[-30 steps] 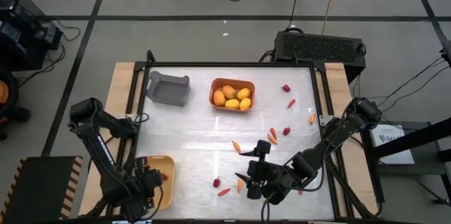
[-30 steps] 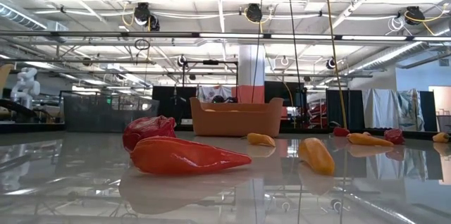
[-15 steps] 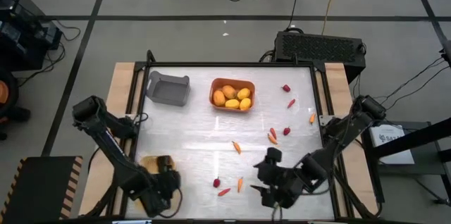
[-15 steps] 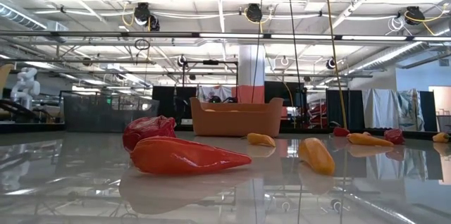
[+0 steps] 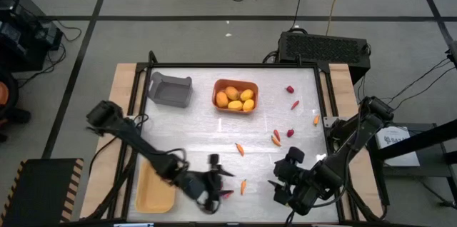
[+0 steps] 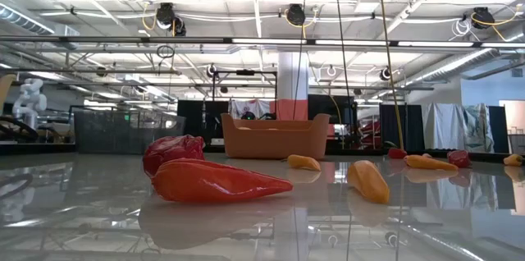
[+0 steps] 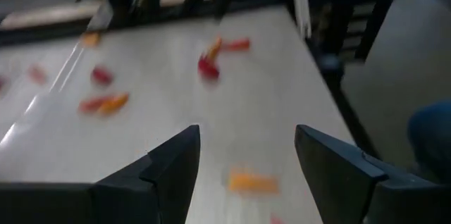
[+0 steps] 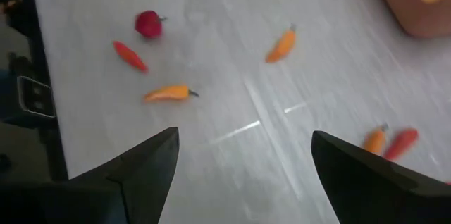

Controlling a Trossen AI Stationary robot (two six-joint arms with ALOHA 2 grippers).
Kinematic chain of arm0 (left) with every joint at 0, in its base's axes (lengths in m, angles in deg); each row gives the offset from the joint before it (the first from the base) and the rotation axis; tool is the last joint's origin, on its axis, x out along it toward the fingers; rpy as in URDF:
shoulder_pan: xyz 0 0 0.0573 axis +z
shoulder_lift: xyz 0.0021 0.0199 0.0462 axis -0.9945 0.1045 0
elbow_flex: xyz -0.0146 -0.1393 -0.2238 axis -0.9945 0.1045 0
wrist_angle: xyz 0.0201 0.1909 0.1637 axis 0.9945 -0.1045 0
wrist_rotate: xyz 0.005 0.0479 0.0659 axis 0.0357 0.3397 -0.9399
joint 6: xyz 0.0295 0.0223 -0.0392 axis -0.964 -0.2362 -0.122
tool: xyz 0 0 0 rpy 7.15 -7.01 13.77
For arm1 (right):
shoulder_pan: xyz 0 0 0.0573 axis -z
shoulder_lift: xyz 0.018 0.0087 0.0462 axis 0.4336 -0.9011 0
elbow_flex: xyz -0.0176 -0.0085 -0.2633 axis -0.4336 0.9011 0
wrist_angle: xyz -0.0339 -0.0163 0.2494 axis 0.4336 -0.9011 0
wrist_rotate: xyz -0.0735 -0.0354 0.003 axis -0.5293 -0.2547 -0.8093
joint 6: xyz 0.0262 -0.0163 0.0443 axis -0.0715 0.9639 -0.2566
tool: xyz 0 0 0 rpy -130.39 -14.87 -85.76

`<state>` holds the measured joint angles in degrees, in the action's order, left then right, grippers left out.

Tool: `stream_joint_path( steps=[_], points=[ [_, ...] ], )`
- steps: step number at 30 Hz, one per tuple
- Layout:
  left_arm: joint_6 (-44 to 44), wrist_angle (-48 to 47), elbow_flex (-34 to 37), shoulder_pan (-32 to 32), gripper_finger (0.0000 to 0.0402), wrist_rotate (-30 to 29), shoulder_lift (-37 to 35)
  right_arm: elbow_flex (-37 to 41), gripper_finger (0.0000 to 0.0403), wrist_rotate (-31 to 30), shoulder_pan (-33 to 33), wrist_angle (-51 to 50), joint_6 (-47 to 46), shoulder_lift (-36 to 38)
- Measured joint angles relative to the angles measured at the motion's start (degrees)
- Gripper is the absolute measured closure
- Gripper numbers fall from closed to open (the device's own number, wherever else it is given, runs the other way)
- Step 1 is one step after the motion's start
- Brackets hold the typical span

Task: Sort produce into baskets
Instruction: Put the red chili pepper into the yellow bin

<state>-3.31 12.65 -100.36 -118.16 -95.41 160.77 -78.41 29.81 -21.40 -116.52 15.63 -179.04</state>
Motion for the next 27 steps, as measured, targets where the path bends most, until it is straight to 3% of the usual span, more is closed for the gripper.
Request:
stream_joint_path(
  steps=[5,10,15,22,27],
  points=[
    [-4.21,19.49,-0.01,6.23,0.0162,9.28,10.36,0.0,0.009,-1.68,-2.98,-4.79,-5.1,0.72],
    [-4.25,28.45,-5.27,11.23,0.0162,14.51,21.63,0.0,0.009,-11.71,-6.89,-7.46,-6.67,3.48],
    [-4.28,24.17,-18.28,14.25,0.0162,17.17,31.88,-0.02,0.009,-18.49,-9.8,-7.91,-6.73,4.82],
    [-4.25,11.03,-35.79,15.63,0.0162,17.36,41.31,-0.02,0.009,-19.23,-9.98,-8.38,-4.17,4.78],
    [-4.2,6.16,-42.92,15.42,0.0162,16.3,45.08,-0.02,0.009,-19.86,-9.83,-9.26,-2.39,4.76]
  ],
)
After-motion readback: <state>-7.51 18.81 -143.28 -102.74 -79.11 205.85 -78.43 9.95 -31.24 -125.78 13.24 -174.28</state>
